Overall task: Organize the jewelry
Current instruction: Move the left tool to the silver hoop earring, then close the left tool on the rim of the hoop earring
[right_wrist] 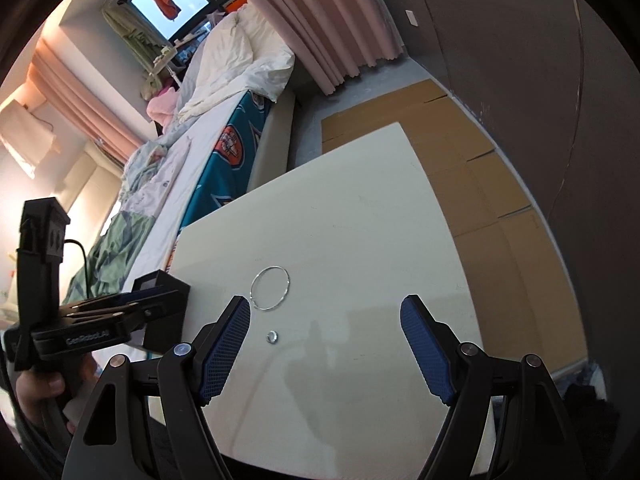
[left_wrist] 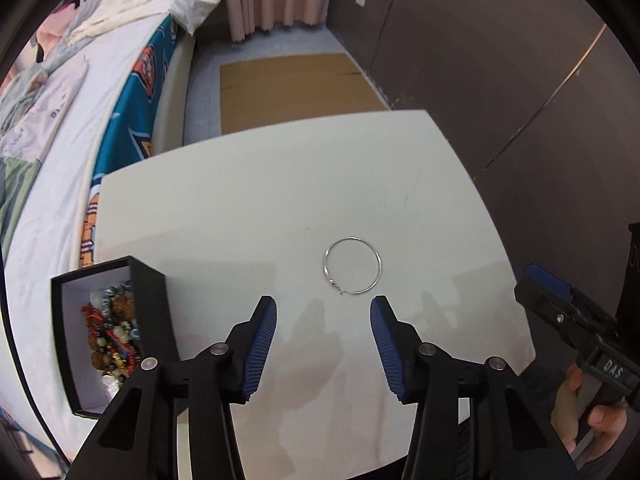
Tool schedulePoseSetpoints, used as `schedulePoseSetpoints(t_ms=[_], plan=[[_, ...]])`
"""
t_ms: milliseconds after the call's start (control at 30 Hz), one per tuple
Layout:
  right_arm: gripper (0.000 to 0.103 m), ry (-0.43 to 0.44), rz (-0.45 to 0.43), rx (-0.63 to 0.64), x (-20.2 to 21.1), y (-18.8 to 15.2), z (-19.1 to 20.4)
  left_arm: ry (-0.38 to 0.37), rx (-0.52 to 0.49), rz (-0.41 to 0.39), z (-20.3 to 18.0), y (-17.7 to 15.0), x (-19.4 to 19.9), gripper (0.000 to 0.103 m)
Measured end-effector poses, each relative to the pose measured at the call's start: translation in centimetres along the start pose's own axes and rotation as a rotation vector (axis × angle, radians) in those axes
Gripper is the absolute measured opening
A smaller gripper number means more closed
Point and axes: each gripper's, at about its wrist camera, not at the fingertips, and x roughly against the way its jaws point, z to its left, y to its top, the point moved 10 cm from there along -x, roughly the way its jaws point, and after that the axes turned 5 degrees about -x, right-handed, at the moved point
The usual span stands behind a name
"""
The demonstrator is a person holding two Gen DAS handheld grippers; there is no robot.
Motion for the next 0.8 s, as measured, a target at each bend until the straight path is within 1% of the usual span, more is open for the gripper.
schedulePoseSetpoints(t_ms=[67, 167, 200, 233, 300, 433, 567, 733, 800], plan=[[0.078, 0.021, 0.003, -0.013, -0.4, -0.3, -0.5, 0.014, 0.005, 0.015, -0.2, 0.1, -0.7, 0.049], [0.078, 0.009, -0.001, -0.022, -0.7, -0.3, -1.3, 0.032, 0.013, 0.030, -0.6, 0.4, -1.8, 0.047], [0.078, 0.013, -0.004, -0.024, -0.6, -0.3, -1.4, 0.037, 0.013, 0.037, -0.8, 0.4, -2.2, 0.045], [0.078, 0.016, -0.005, -0.023, -0.5, -0.3, -1.5, 0.042, 0.014, 0.045, -0.9, 0.4, -2.7, 0.040], [0.078, -0.003, -0.007, -0.015, -0.5, -0.4, -1.9, 0.059, 0.017, 0.053, -1.0, 0.4, -3.4, 0.034], [0.078, -0.049, 0.002, -0.023, -0.7, -0.5, -3.3, 0.090, 0.024, 0.073, -0.9, 0.2, -4.9, 0.034], [0.078, -0.048, -0.002, -0.020, -0.4, -0.3, -3.5, 0.115, 0.020, 0.095, -1.1, 0.1, -6.1, 0.034], [0.078, -0.065, 0.009, -0.009, -0.6, -0.5, -3.8, 0.161, 0.012, 0.098, -0.9, 0.2, -7.0, 0.034], [0.078, -0.065, 0.011, -0.023, -0.6, -0.5, -4.1, 0.158, 0.016, 0.108, -0.8, 0.1, -7.5, 0.034]])
